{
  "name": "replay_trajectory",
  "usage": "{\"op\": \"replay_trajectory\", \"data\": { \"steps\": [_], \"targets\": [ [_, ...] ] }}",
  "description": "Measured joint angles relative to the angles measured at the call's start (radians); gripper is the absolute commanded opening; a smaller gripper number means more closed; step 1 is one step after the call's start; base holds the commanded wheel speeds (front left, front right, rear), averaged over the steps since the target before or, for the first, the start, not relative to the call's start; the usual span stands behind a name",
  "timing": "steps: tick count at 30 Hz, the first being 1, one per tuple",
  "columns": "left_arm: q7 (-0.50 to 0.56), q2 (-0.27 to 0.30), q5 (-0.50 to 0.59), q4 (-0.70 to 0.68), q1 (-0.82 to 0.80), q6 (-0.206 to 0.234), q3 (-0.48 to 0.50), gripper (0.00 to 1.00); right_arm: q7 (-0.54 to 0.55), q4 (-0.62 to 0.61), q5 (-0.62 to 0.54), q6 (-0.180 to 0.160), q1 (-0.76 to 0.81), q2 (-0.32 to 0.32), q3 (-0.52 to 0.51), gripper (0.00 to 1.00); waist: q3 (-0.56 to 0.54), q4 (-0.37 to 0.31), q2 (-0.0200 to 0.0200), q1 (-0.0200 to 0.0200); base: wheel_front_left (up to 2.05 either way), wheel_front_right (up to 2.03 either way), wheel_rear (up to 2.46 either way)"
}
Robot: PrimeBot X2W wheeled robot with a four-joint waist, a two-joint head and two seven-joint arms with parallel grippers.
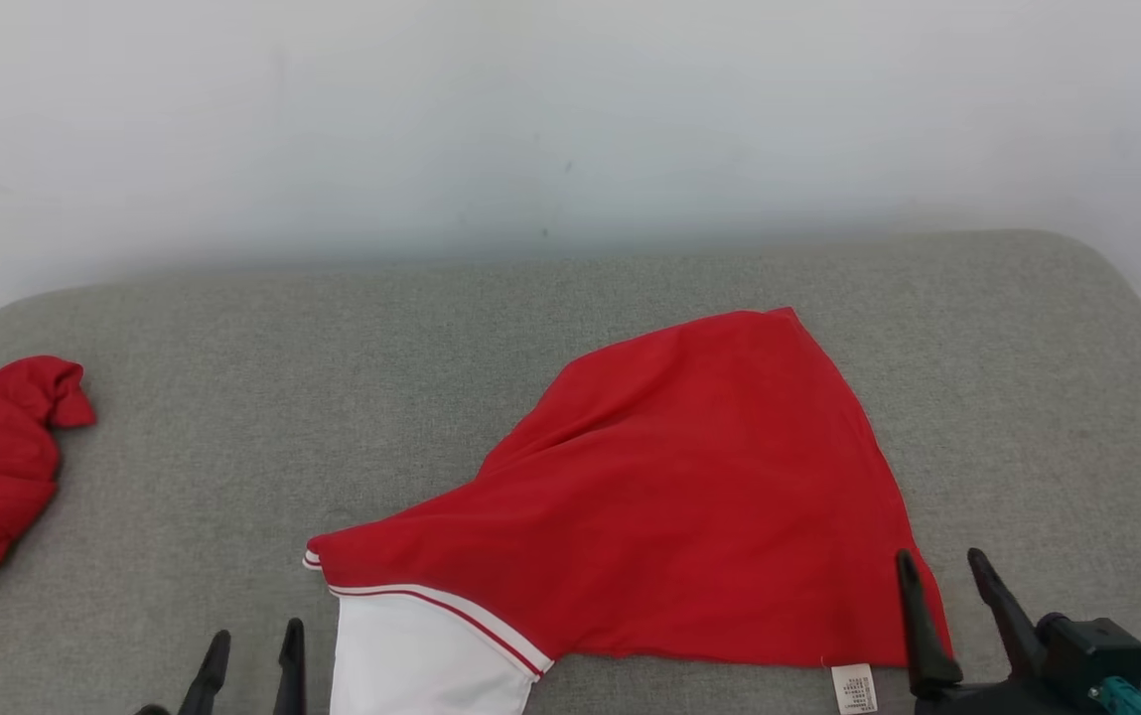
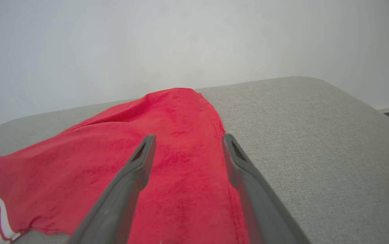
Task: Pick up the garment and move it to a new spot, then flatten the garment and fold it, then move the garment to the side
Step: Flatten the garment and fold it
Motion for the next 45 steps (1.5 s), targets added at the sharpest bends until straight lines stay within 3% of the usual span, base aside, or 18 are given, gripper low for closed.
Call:
{"op": "replay_trajectory", "data": {
  "steps": [7,22,45],
  "targets": [
    [-0.061,-0.03,0.024,-0.008,0.018,-0.026,0.061,1.0,0.001,-0.014,-0.015,0.0,0.01,-0.018,-0.025,1.0,-0.021,0.008,0.0,0.0001,0.0,0.0,0.0],
    [-0.062,-0.134,0.213,-0.04,0.093,-0.115,0.219,1.0,-0.013,0.015,-0.021,0.0,0.051,-0.059,-0.034,1.0,-0.071,0.006,0.0,0.0001,0.0,0.0,0.0],
    [-0.063,-0.159,0.266,0.016,0.107,-0.165,0.238,1.0,-0.013,0.029,-0.027,0.0,0.069,-0.047,-0.045,1.0,-0.08,0.005,0.0,0.0001,0.0,0.0,0.0]
  ]
}}
